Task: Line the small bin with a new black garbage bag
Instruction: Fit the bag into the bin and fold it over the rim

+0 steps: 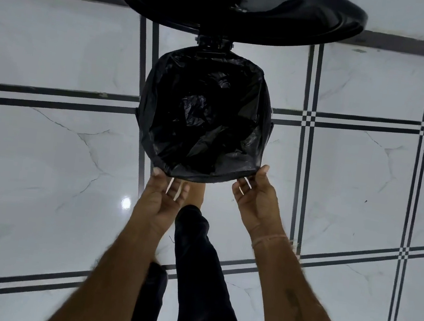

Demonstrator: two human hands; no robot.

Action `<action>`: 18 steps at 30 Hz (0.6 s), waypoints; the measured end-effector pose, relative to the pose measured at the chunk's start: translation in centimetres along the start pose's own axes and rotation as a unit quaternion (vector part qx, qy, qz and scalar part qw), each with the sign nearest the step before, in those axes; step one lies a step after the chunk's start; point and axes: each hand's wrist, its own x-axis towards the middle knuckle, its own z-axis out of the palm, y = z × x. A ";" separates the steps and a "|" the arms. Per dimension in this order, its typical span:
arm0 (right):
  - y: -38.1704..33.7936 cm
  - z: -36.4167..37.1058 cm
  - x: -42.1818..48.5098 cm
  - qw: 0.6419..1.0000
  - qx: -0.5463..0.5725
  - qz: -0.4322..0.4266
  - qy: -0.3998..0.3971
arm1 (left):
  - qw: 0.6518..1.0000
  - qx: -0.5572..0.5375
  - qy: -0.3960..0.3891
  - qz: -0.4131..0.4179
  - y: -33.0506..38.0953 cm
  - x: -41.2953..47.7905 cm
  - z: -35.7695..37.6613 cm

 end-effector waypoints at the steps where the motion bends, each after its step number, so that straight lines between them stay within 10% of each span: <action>1: 0.4 -0.2 0.3 1.000 0.018 0.003 0.008 | 1.000 -0.016 0.015 0.000 -0.4 0.2 0.1; 18: -0.3 2.7 4.2 0.990 0.069 0.037 0.117 | 0.997 0.028 0.071 0.010 1.2 0.8 1.4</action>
